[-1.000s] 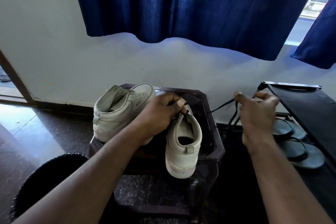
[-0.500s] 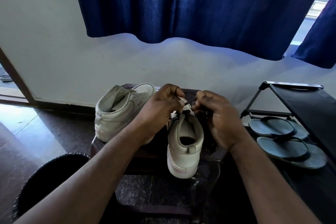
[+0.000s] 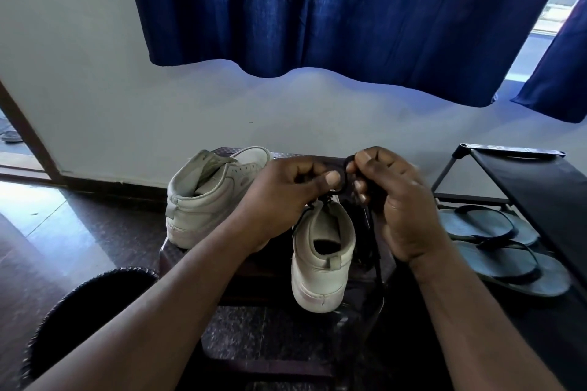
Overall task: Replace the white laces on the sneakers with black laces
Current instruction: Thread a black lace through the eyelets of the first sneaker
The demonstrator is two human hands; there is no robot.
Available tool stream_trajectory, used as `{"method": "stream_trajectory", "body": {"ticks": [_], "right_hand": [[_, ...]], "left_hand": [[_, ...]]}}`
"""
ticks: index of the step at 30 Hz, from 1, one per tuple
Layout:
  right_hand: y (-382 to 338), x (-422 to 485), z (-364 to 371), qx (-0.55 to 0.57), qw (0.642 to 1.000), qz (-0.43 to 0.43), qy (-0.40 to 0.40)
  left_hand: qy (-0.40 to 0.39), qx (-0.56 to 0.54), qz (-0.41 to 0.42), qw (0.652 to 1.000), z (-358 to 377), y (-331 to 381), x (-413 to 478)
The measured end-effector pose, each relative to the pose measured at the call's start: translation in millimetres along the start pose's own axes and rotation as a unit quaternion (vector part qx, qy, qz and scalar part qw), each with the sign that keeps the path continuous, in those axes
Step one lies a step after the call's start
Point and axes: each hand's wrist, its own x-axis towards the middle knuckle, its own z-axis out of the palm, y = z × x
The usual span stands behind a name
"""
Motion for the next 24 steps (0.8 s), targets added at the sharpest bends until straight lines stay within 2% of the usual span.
{"method": "stream_trajectory", "body": {"ticks": [4, 6, 9, 13, 16, 19, 21, 24], "right_hand": [[-7, 1, -7, 0.109, 0.993, 0.014, 0.041], [-9, 1, -10, 0.129, 0.990, 0.021, 0.059], [-7, 0, -6, 0.094, 0.995, 0.010, 0.043], [0, -2, 6, 0.006, 1.000, -0.001, -0.016], [0, -3, 11, -0.015, 0.999, -0.006, -0.028], [-2, -3, 7, -0.007, 1.000, 0.000, -0.013], [-4, -2, 1, 0.004, 1.000, 0.000, 0.005], [-4, -1, -3, -0.013, 1.000, -0.002, 0.021]], "left_hand": [[0.083, 0.185, -0.042, 0.978, -16, -15, 6], [0.099, 0.234, -0.041, 0.966, -17, -16, 3], [0.121, 0.254, 0.035, 0.959, -11, -13, 2], [0.062, 0.158, 0.108, 0.980, -2, -6, 0], [0.080, 0.187, 0.163, 0.965, 4, -8, 0], [0.140, 0.300, 0.160, 0.930, -7, -11, 3], [0.149, 0.355, 0.129, 0.914, -17, -14, 5], [0.105, 0.249, 0.066, 0.961, -25, -12, 2]]}}
